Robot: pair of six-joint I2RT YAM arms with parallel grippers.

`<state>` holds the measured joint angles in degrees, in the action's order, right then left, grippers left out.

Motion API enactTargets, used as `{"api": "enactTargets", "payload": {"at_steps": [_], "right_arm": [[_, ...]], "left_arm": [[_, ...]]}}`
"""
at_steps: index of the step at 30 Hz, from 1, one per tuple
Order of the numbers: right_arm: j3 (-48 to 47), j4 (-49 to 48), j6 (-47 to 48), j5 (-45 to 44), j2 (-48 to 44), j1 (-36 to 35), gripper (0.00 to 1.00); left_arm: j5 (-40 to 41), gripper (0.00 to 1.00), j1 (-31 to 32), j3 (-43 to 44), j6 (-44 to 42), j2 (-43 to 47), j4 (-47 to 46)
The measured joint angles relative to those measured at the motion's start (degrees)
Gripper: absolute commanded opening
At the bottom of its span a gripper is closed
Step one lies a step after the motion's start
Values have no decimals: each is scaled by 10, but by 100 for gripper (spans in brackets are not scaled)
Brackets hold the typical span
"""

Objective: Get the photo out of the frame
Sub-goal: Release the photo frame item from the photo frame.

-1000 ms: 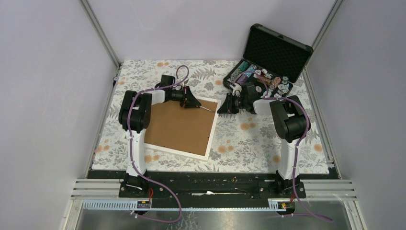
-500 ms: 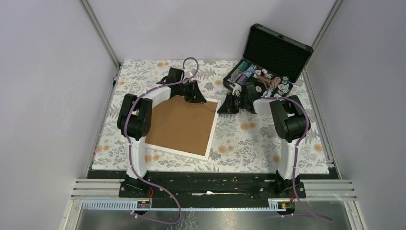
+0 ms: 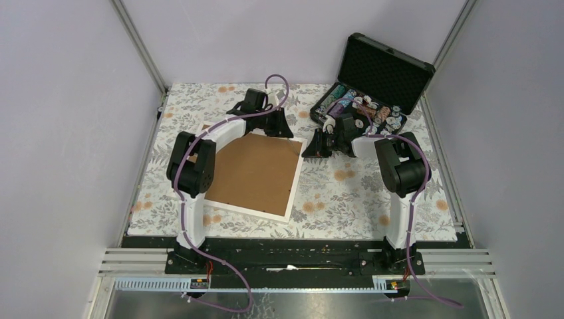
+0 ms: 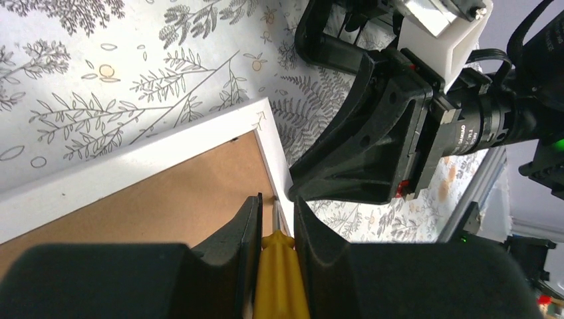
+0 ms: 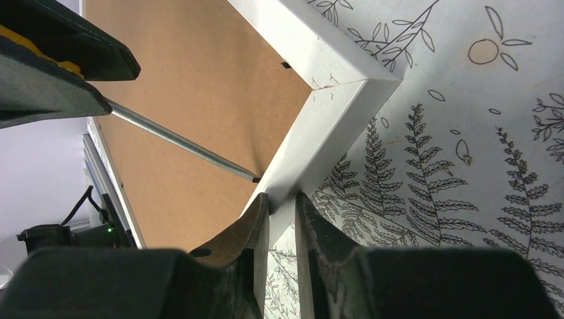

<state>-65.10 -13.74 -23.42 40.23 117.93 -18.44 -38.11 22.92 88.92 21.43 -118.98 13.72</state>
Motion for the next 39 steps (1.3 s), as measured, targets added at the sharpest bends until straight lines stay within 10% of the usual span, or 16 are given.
{"api": "enactTargets", "payload": {"at_steps": [39], "right_arm": [[-14, 31, 2, -1, 1, 2, 8]], "left_arm": [[231, 0, 115, -95, -47, 105, -63]]}}
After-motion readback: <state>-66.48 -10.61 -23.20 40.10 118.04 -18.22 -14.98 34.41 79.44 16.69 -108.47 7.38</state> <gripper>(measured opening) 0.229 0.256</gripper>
